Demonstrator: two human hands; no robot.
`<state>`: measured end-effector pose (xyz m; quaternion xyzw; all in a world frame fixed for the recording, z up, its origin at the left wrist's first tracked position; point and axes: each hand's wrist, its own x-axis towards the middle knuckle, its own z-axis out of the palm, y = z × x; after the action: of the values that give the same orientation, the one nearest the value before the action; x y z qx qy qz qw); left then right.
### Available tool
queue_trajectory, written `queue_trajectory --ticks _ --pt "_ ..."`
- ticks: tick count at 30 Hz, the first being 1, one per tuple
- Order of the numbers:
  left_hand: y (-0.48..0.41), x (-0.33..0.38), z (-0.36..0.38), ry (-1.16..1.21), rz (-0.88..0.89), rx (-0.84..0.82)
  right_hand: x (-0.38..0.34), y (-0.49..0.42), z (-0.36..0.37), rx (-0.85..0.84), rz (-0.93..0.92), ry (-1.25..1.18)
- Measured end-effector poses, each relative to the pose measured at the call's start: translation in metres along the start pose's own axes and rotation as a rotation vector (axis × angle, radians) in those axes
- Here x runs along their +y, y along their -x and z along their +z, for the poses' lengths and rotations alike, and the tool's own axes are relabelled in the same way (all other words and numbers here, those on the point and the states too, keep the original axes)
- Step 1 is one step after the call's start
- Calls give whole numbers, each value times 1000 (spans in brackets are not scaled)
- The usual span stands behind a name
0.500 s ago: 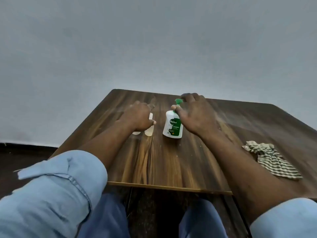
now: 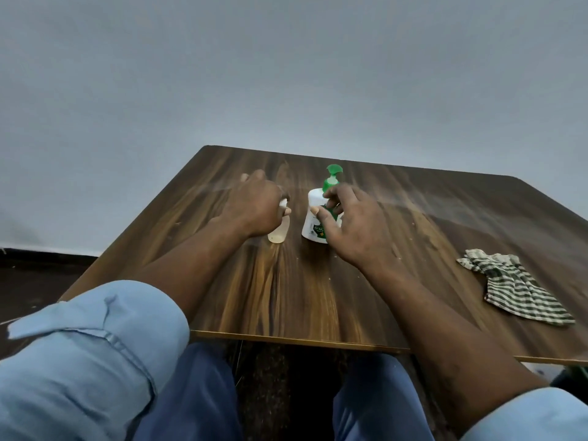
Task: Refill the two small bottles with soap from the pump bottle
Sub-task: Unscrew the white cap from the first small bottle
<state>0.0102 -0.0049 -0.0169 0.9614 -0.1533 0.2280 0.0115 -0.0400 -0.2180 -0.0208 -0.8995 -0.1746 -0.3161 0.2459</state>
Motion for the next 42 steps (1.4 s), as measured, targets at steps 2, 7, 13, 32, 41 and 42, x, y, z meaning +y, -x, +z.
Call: queue_trajectory --ticks 2,7,13,32,41,42 --pt "4 3 2 18 30 28 2 5 15 -84 6 -37" --pt "22 13 5 213 68 100 4 15 43 -298 91 -169" --pt "39 17 25 590 -19 149 14 13 61 -325 154 -301" --pt "42 6 68 727 11 153 26 20 66 -184 58 -487" --pt "40 18 65 773 145 103 13 16 63 21 209 -630" --pt "39 18 66 782 142 97 12 16 63 22 221 -646"
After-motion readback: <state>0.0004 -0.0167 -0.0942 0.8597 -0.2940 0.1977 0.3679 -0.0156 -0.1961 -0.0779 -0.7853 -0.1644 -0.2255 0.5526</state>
